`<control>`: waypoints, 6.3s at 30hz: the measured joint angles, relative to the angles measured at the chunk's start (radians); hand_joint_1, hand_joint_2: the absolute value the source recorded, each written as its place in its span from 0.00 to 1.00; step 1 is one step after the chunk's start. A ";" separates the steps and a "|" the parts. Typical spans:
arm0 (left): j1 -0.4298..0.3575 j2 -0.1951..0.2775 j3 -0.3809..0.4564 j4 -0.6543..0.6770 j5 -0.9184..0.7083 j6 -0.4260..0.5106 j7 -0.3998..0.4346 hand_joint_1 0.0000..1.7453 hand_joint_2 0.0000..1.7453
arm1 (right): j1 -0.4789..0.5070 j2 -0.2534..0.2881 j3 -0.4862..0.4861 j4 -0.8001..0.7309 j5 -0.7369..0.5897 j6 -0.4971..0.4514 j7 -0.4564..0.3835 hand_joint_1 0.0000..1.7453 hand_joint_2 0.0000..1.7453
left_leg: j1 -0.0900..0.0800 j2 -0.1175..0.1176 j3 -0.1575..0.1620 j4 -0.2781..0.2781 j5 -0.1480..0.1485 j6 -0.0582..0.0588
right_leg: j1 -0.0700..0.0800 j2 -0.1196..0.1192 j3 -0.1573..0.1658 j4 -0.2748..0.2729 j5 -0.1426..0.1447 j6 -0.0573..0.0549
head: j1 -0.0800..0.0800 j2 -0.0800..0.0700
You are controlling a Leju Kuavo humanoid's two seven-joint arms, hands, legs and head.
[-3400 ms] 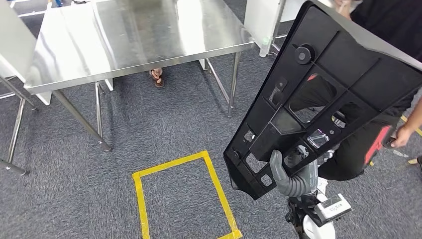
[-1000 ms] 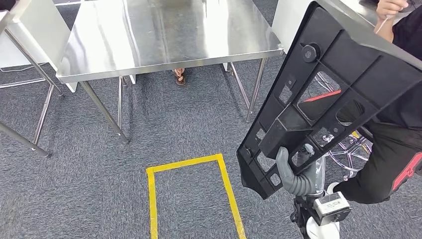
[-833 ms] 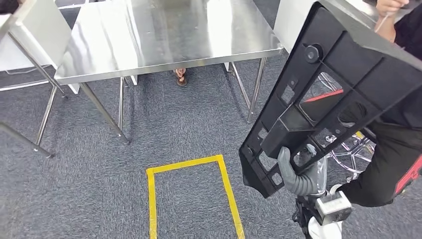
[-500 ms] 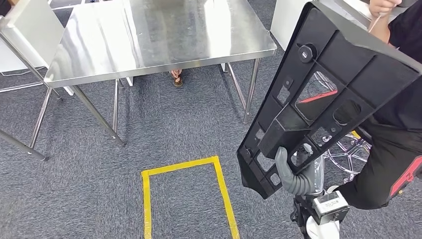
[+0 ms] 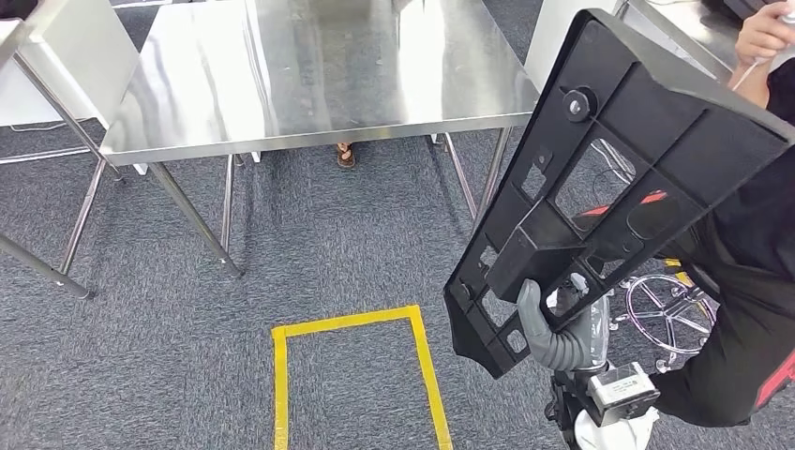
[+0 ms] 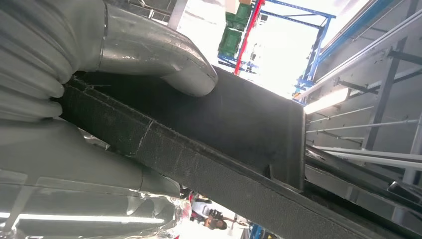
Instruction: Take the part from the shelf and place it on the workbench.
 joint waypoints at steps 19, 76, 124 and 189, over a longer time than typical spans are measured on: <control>0.001 -0.003 -0.001 0.000 -0.012 -0.014 0.002 0.00 1.00 | -0.024 0.002 -0.001 0.019 0.015 0.014 -0.008 1.00 1.00 | 0.006 0.015 -0.096 0.065 0.014 -0.047 | -0.003 -0.002 0.167 -0.225 0.057 -0.051 | -0.003 0.000; -0.008 -0.039 -0.026 -0.004 -0.037 -0.027 -0.010 0.00 1.00 | -0.036 0.039 -0.032 0.028 0.063 0.029 0.012 1.00 1.00 | 0.011 0.011 -0.170 0.291 -0.131 -0.061 | 0.005 0.002 0.125 -0.224 0.103 -0.070 | -0.003 0.000; -0.003 -0.033 -0.029 -0.006 -0.041 -0.036 0.006 0.00 1.00 | -0.025 0.068 -0.032 0.022 0.248 -0.057 0.014 1.00 1.00 | -0.011 -0.011 0.016 0.019 -0.023 0.006 | 0.020 0.008 0.051 -0.111 0.041 -0.012 | 0.003 0.000; -0.027 -0.048 -0.075 -0.002 -0.106 -0.032 -0.015 0.00 1.00 | -0.960 -0.038 0.377 1.413 1.221 -0.426 0.118 1.00 1.00 | -0.012 0.010 -0.087 0.037 0.045 -0.023 | 0.014 0.000 0.092 -0.238 0.137 -0.036 | -0.004 0.000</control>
